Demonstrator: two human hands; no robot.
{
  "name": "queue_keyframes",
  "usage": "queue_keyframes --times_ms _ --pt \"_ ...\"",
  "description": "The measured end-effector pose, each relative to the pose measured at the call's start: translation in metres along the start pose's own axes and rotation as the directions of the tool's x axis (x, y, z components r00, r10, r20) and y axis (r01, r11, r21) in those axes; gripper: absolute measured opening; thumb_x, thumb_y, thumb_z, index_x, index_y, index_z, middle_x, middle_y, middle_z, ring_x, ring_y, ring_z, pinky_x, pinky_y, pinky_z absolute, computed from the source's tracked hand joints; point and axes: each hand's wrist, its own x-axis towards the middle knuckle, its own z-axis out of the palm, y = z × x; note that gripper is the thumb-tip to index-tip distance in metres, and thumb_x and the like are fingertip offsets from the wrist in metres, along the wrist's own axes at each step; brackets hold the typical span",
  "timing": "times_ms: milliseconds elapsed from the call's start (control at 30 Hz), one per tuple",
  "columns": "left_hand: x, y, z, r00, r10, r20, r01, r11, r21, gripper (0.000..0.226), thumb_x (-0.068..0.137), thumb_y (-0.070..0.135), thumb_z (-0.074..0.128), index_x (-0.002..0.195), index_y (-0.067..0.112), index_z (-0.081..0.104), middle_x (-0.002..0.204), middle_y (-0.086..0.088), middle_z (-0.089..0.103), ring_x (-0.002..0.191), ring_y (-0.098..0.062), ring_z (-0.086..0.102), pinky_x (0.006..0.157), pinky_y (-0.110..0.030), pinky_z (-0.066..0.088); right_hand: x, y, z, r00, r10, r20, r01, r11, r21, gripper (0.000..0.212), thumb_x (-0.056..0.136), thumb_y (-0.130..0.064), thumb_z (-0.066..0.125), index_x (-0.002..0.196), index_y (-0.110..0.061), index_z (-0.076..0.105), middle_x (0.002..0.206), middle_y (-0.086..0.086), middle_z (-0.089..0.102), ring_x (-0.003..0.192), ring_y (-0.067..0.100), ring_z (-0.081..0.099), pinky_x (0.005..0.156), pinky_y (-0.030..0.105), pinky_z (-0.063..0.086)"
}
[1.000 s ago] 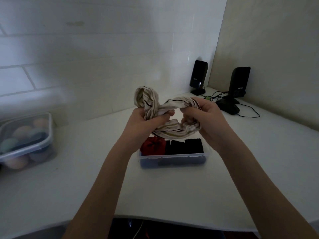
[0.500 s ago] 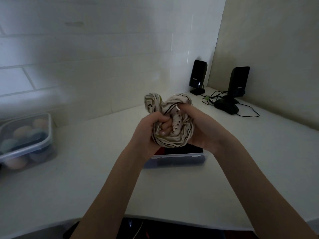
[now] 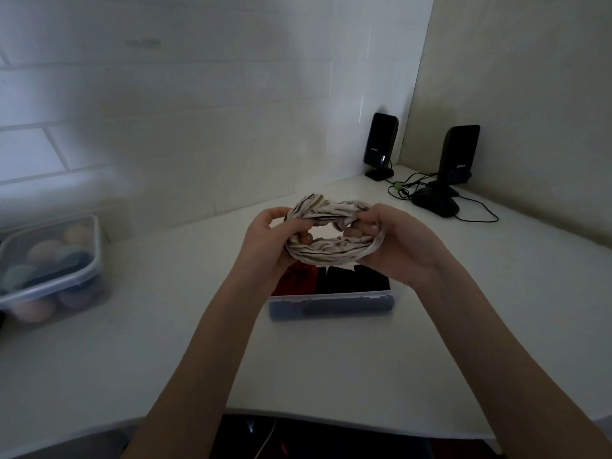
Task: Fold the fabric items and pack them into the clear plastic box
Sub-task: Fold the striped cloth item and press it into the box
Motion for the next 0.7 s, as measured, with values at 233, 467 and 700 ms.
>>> queue_keyframes --times_ms 233,467,700 --pt "-0.003 -0.004 -0.002 0.980 -0.090 0.176 0.122 0.976 -0.178 0.011 0.084 -0.001 0.045 0.093 0.004 0.051 0.056 -0.001 0.053 0.048 -0.009 0.054 0.048 -0.022 0.050 -0.003 -0.006 -0.008 0.969 -0.089 -0.230 0.036 0.973 -0.227 0.023 0.081 0.007 0.051 0.068 -0.011 0.052 0.055 0.002 0.051 0.053 0.013 0.055 0.061 0.030 0.053" --pt "-0.007 -0.015 0.013 0.983 0.096 -0.159 -0.059 0.973 0.225 0.024 0.081 0.003 0.065 0.101 0.011 0.054 0.060 -0.004 0.066 0.051 -0.012 0.061 0.051 -0.026 0.053 -0.004 0.006 -0.009 0.846 -0.350 -0.402 0.082 0.831 -0.551 0.019 0.075 0.001 0.065 0.085 -0.013 0.055 0.055 0.002 0.064 0.047 0.008 0.061 0.049 0.022 0.051" --pt "-0.014 -0.035 0.013 0.879 0.465 0.108 -0.340 0.451 0.825 0.033 0.072 0.000 0.065 0.092 0.025 0.058 0.099 0.000 0.057 0.083 -0.002 0.053 0.067 -0.012 0.045 -0.011 0.021 -0.024 0.745 -0.574 -0.340 0.013 0.522 -0.853 0.008 0.074 -0.016 0.067 0.081 -0.018 0.064 0.063 0.009 0.069 0.051 0.016 0.055 0.052 0.025 0.043"
